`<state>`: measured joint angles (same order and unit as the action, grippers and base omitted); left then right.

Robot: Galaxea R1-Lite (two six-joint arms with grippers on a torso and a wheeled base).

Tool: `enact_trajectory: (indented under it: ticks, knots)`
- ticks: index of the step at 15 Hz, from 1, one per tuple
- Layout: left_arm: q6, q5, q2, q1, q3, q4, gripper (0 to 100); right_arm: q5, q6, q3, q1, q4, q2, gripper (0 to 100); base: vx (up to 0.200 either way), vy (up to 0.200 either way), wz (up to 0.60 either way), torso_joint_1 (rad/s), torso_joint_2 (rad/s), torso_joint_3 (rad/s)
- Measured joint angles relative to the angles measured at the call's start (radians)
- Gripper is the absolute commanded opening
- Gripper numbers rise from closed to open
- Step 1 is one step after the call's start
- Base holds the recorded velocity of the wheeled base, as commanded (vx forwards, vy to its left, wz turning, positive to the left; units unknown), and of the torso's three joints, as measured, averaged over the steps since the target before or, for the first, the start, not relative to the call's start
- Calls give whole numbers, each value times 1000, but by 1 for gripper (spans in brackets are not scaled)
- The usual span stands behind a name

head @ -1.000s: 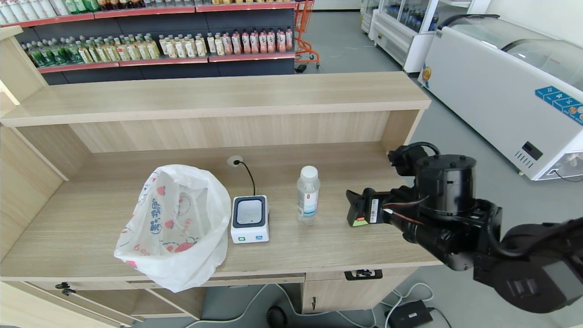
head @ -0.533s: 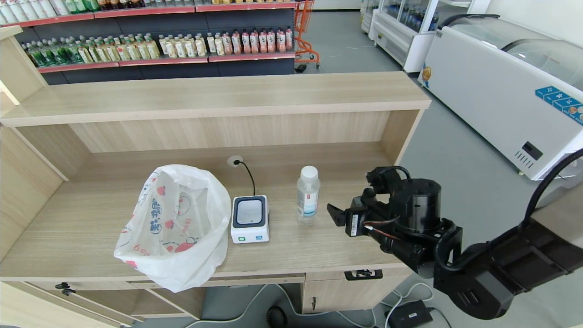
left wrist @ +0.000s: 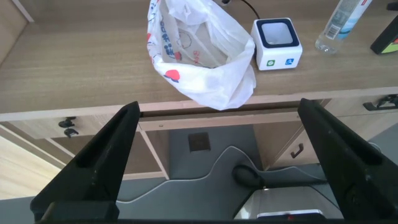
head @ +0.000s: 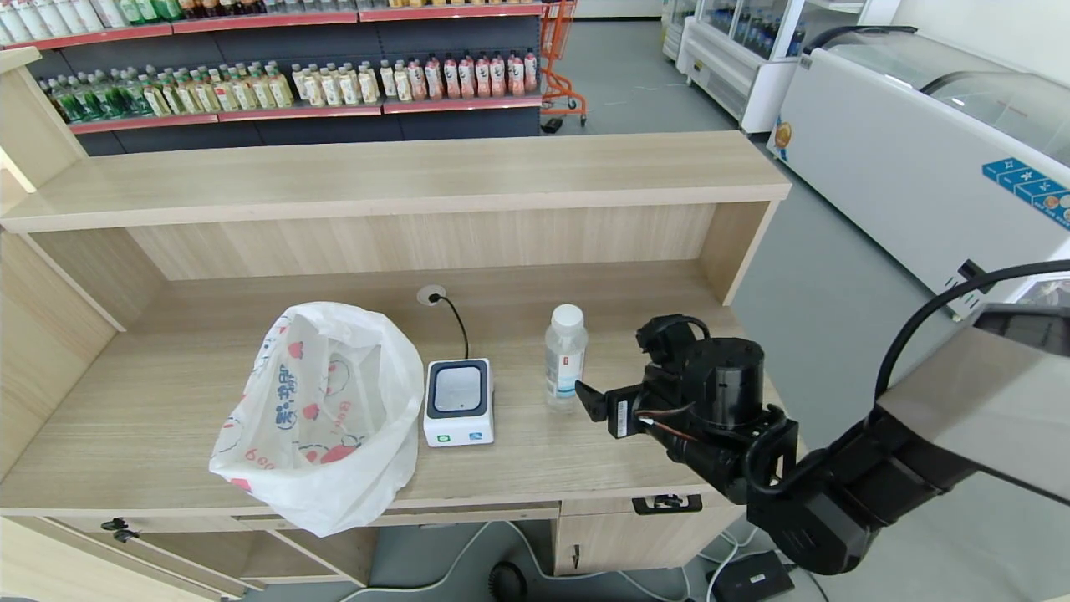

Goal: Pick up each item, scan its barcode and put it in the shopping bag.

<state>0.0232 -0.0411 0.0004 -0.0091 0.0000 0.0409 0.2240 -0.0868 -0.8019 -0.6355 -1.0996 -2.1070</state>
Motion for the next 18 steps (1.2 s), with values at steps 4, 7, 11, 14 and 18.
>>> enact_trajectory:
  ticks: [4, 7, 11, 14, 18]
  knots:
    - [0, 0, 0, 0, 0, 0, 100, -53, 50, -83, 3, -6, -66, 100, 0, 0, 0, 0, 0, 0]
    - [0, 0, 0, 0, 0, 0, 100, -60, 64, -148, 4, -4, -110, 100, 0, 0, 0, 0, 0, 0]
    - [0, 0, 0, 0, 0, 0, 100, -150, 84, -214, 11, 3, -153, 100, 0, 0, 0, 0, 0, 0]
    - [0, 0, 0, 0, 0, 0, 100, -161, 93, -258, 22, 3, -185, 100, 0, 0, 0, 0, 0, 0]
    - [0, 0, 0, 0, 0, 0, 100, -198, 108, -335, 30, 6, -227, 100, 0, 0, 0, 0, 0, 0]
